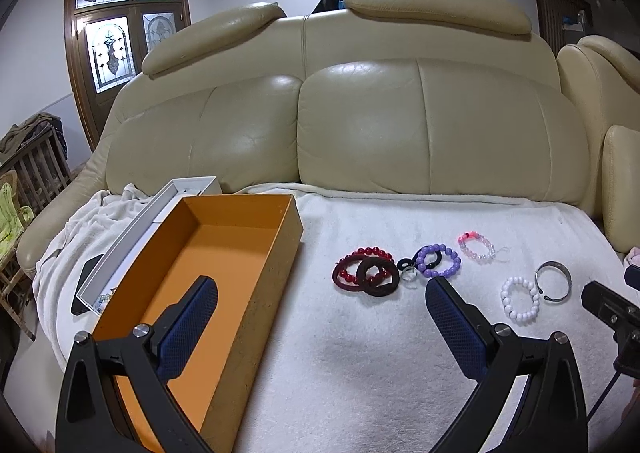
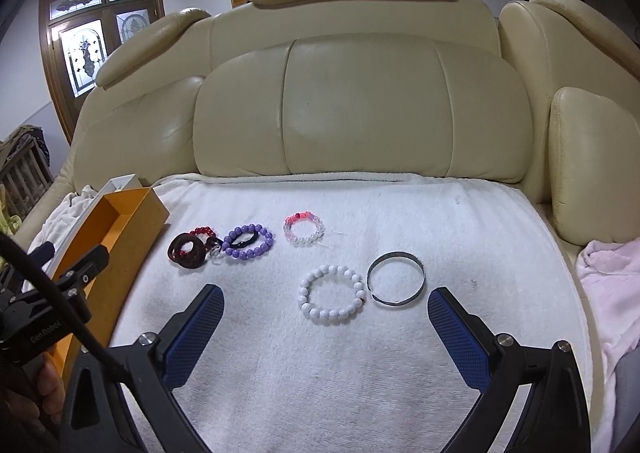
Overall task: Organize jewelry
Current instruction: 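Move both grippers toward the silver bangle and white bead bracelet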
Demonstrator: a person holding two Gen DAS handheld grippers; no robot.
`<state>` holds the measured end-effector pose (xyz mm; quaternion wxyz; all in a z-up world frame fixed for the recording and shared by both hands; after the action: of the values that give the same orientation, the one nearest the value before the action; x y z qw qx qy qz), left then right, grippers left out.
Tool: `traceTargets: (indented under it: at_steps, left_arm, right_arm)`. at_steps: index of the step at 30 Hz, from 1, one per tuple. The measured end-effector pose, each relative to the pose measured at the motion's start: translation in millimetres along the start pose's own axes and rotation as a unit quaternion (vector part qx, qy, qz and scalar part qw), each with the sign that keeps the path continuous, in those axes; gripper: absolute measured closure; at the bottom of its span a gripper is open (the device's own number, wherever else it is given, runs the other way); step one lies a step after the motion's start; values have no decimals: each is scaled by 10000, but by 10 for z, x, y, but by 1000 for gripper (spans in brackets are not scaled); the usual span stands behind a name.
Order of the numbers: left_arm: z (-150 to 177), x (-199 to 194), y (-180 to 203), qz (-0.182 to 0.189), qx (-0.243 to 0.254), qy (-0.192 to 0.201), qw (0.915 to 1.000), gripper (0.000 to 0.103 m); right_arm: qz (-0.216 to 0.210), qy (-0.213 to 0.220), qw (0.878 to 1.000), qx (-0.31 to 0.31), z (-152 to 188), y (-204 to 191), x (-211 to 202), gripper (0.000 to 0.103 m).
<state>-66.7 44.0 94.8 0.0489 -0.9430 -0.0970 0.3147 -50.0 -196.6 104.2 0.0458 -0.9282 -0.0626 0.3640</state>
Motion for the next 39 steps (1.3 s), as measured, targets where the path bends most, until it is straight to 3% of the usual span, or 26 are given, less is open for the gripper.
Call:
traceTargets:
  at_steps: [34, 39]
  left_arm:
    - [-35, 78, -25, -100, -31, -61, 9999, 0]
    - [-8, 136, 5, 20, 23, -209, 9998, 0]
  right_arm:
    - [44, -91, 9999, 113, 7, 90, 33, 0]
    - [63, -111, 9999, 87, 11, 134, 39, 0]
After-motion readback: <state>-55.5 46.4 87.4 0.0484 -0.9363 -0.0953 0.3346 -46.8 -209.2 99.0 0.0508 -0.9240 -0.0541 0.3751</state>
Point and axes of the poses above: each gripper's, at about its wrist camera, not at the fingertips, and x roughly the way its jaws point, y to its right, z to its underside, the point moved 4 cm from there along x, roughly the way its jaws point, and after that the axes turned 3 degrees about x, right-handed, at the moved point
